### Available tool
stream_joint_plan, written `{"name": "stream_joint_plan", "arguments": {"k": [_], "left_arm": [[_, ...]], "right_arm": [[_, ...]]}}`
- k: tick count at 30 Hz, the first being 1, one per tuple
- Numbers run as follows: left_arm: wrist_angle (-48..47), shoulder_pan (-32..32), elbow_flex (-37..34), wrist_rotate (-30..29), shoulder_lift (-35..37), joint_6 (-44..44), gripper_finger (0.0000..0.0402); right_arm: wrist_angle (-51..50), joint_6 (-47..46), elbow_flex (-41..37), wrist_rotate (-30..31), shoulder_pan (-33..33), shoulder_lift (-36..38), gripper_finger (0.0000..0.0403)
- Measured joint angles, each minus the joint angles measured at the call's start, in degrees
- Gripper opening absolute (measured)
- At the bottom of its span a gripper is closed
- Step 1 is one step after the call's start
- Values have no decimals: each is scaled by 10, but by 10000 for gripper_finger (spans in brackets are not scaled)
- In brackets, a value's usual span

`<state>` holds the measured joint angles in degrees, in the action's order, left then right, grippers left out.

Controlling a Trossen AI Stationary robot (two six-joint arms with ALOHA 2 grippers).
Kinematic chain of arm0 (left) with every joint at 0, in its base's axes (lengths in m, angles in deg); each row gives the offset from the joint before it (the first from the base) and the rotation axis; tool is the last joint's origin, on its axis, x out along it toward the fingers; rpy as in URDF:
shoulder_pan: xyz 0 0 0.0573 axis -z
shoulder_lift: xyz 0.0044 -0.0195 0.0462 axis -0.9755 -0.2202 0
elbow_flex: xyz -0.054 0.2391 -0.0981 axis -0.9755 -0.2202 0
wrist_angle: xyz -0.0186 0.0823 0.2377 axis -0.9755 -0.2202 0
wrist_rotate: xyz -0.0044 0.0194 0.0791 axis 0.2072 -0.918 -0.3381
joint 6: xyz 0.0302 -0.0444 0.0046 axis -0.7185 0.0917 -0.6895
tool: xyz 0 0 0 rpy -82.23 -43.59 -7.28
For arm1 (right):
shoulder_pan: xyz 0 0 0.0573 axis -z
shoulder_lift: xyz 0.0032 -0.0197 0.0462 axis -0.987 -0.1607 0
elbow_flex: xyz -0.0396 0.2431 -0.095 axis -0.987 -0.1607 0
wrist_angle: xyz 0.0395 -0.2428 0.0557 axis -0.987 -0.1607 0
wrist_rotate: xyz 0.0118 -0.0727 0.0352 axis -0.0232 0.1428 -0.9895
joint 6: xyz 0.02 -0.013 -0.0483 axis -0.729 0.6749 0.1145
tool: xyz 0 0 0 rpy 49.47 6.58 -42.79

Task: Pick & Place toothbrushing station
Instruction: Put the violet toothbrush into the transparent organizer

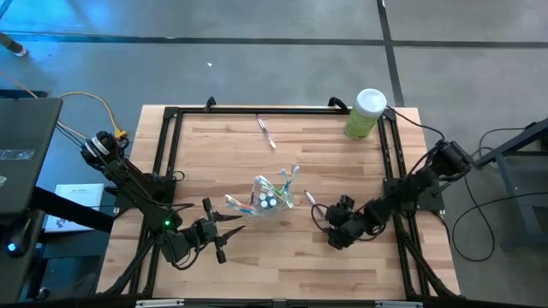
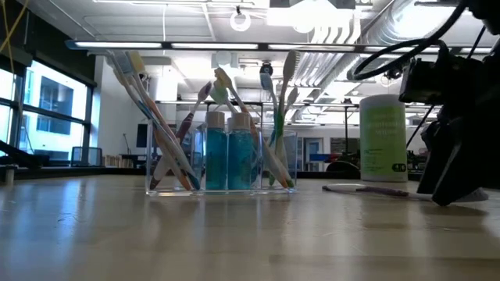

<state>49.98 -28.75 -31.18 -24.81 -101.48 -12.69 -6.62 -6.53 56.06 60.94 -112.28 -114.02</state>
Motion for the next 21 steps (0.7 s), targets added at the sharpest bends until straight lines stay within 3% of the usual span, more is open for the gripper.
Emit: {"name": "stream_joint_plan", "arguments": {"k": [9,21], "left_arm": [[0,0,0,0,0,0,124],[0,0,0,0,0,2,124]], "right_arm": [[-8,-30,-1,-15,-4,0,244],[-37,-104,0,-23,-6,2,105]]}}
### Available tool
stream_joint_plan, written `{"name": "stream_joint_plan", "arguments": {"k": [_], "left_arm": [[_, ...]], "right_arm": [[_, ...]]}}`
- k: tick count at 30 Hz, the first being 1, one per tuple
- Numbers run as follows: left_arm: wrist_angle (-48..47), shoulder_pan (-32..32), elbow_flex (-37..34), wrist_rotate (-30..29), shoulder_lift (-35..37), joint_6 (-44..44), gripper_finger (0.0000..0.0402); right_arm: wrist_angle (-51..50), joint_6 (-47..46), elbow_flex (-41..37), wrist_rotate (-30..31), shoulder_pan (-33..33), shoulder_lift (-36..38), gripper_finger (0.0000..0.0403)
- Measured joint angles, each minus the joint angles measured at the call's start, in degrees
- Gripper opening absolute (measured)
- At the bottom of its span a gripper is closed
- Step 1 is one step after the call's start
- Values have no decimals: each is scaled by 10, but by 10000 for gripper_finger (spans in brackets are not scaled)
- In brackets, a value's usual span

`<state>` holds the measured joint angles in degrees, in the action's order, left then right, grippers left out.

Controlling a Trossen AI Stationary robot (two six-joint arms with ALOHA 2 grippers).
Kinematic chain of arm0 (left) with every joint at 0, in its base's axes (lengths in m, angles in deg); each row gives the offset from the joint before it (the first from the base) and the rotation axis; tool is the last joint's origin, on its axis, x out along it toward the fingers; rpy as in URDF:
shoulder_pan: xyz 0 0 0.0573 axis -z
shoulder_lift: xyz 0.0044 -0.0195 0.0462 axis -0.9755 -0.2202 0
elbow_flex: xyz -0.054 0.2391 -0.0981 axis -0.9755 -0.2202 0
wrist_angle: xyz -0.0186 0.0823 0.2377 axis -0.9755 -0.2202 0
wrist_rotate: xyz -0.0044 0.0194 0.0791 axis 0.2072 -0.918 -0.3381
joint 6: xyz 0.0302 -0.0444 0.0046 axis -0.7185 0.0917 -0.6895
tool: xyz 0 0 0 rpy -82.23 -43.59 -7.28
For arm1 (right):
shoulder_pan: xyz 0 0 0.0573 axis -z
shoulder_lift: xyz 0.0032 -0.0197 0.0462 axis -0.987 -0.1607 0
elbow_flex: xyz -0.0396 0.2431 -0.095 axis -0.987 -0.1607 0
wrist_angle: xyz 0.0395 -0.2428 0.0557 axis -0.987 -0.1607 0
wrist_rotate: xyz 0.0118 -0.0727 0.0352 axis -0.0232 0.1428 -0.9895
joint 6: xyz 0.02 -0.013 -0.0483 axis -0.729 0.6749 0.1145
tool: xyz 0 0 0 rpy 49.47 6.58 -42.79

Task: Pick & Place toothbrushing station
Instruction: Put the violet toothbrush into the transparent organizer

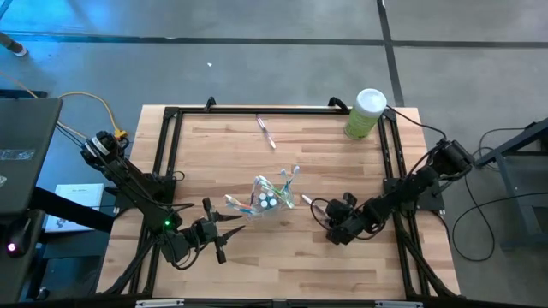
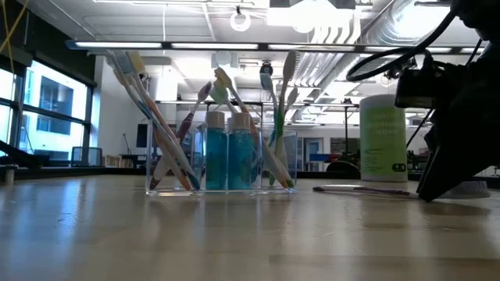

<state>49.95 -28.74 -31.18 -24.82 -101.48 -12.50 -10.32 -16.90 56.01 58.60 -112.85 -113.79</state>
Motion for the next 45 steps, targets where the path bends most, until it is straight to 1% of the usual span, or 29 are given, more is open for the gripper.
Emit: {"name": "stream_joint_plan", "arguments": {"k": [4,10,17,20,24,26,31,37,41,43,45], "left_arm": [[0,0,0,0,0,0,124],[0,0,0,0,0,0,124],[0,0,0,5,0,0,124],[0,-10,0,46,0,0,124],[0,-41,0,134,-11,0,124],[0,-64,0,179,-20,-2,124],[9,-135,0,255,-60,-2,124],[67,-210,0,345,-114,-18,124],[100,-230,0,389,-132,-50,124],[107,-230,0,399,-132,-69,124],[114,-230,0,399,-132,-86,124]], "right_arm": [[-3,-7,0,2,0,0,75],[-8,-7,0,7,-1,0,43],[-11,-3,0,12,-1,0,20],[-11,-2,0,12,-1,0,15],[-6,-1,0,11,-1,0,8],[0,1,0,10,-1,0,8],[2,11,0,2,1,1,6],[2,14,-1,18,-14,1,5],[7,23,-3,22,-31,0,5],[15,36,-5,42,-40,-2,5],[18,46,-6,46,-45,-3,5]]}}
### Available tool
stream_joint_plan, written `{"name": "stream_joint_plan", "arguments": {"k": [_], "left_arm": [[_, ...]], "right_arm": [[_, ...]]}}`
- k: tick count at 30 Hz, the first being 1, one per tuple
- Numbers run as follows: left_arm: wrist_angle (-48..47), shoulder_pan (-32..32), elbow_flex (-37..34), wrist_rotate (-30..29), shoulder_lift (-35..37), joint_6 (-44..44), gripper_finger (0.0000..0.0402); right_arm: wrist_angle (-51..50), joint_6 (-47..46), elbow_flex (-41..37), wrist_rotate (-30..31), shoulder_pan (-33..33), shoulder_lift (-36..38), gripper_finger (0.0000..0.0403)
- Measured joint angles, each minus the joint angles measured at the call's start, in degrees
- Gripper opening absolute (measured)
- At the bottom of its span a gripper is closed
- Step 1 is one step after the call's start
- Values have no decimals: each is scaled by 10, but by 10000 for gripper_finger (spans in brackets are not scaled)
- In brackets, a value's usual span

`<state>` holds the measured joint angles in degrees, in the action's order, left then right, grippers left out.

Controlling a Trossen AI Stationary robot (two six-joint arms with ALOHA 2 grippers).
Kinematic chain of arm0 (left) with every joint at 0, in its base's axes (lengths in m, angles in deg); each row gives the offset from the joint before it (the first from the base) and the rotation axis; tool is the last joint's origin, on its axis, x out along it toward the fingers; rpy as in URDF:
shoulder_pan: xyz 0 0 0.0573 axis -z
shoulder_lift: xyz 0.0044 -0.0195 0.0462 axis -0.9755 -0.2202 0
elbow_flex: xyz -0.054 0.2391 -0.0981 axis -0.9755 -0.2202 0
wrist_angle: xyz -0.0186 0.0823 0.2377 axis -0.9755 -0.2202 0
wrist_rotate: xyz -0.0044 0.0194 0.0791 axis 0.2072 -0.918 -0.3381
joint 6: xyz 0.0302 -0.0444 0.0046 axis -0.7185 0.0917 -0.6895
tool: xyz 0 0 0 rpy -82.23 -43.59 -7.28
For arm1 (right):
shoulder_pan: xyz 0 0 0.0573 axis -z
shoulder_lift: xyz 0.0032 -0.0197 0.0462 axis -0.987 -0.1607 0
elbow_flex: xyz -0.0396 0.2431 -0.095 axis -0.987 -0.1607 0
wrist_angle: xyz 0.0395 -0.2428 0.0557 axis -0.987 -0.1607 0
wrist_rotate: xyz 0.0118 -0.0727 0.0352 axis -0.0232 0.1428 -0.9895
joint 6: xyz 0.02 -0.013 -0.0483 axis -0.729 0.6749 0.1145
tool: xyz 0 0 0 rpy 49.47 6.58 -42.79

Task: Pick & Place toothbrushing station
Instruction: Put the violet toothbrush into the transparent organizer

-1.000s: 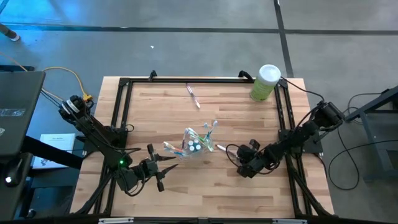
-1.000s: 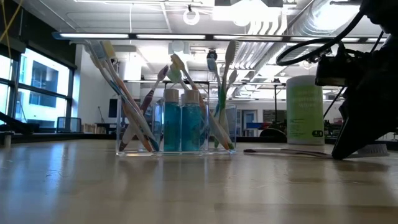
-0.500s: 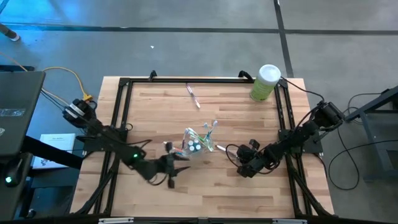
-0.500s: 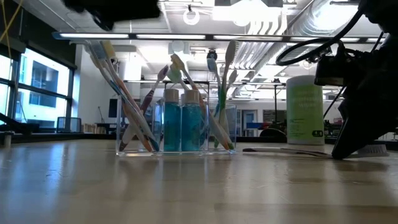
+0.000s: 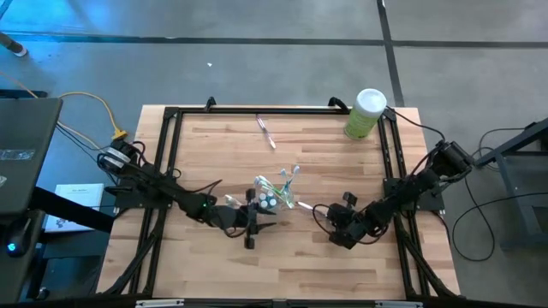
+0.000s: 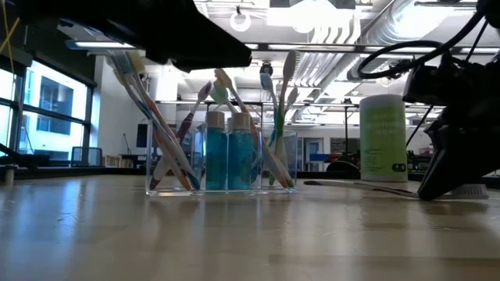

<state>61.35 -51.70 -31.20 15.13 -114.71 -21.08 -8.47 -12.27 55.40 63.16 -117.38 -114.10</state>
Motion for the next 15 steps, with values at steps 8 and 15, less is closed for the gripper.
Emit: {"name": "stream_joint_plan", "arguments": {"k": [8,15], "left_arm": [[26,9,0,1,0,-42,124],[29,-16,0,68,0,-11,124]], "right_arm": [[6,29,-1,10,-11,-2,4],[29,67,-4,15,-12,-2,4]]}}
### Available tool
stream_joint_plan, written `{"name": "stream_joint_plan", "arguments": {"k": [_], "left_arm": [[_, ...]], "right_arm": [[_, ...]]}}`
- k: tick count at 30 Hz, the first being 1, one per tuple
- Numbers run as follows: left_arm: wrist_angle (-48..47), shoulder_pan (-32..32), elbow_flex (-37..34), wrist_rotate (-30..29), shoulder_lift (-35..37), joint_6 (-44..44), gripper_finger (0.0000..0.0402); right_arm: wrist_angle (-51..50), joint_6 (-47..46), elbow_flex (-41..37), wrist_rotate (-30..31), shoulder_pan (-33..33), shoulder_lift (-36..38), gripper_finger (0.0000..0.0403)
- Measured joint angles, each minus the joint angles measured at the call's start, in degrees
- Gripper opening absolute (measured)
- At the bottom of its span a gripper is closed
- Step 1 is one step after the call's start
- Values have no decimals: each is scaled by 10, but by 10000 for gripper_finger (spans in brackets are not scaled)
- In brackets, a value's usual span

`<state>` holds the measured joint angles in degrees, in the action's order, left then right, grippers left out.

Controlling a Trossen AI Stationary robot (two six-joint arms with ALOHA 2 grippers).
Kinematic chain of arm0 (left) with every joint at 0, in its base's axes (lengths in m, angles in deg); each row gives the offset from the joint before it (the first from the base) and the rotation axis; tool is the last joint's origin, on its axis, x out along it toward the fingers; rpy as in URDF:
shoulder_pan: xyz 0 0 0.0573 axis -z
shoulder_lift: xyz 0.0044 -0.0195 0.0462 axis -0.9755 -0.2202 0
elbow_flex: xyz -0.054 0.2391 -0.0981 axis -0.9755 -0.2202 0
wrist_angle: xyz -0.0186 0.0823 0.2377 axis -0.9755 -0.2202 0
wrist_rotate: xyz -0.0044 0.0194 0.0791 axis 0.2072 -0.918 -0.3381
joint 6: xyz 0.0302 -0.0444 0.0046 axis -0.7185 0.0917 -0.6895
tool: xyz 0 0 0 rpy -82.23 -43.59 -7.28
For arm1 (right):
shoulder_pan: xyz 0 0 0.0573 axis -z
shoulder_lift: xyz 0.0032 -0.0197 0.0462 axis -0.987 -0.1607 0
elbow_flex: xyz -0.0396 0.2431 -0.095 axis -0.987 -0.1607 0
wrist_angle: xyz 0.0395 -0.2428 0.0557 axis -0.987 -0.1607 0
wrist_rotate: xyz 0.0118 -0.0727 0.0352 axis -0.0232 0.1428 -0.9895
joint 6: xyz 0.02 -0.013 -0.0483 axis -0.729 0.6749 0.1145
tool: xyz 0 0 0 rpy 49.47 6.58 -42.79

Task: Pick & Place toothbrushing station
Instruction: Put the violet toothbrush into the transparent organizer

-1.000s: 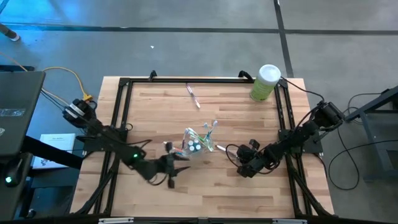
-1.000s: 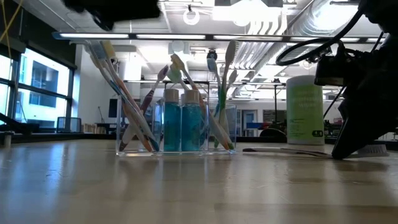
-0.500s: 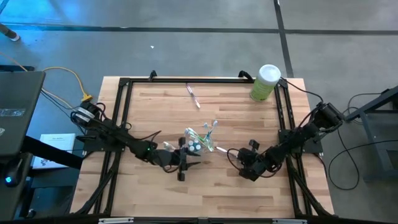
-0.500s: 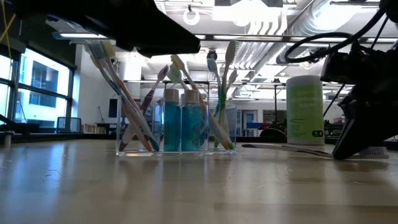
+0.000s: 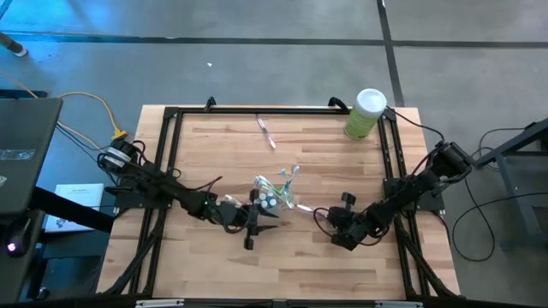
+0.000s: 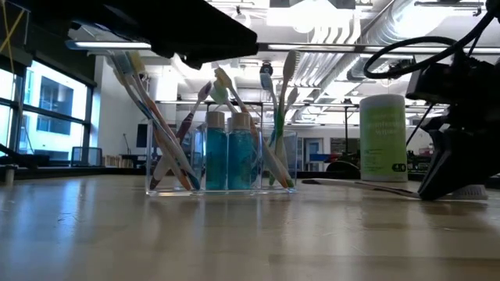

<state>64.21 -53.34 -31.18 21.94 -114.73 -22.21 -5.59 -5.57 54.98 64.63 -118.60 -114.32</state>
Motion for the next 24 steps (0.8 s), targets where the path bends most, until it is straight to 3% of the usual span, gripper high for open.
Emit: {"name": "stream_joint_plan", "arguments": {"k": [7,12,14,16,18,24], "left_arm": [[0,-18,2,6,-2,4,124],[-1,-29,38,49,-52,-17,124],[-15,-29,61,51,-86,-44,124],[-29,-28,85,50,-112,-58,124],[-59,-28,105,51,-117,-57,124],[-203,-37,168,57,-120,-15,124]], "right_arm": [[41,40,-1,-21,-11,-1,4],[65,63,0,-63,-11,-1,4],[83,70,0,-103,-10,-1,4],[111,79,3,-202,-9,0,4],[123,93,3,-249,-11,0,4],[127,109,2,-289,3,-4,4]]}}
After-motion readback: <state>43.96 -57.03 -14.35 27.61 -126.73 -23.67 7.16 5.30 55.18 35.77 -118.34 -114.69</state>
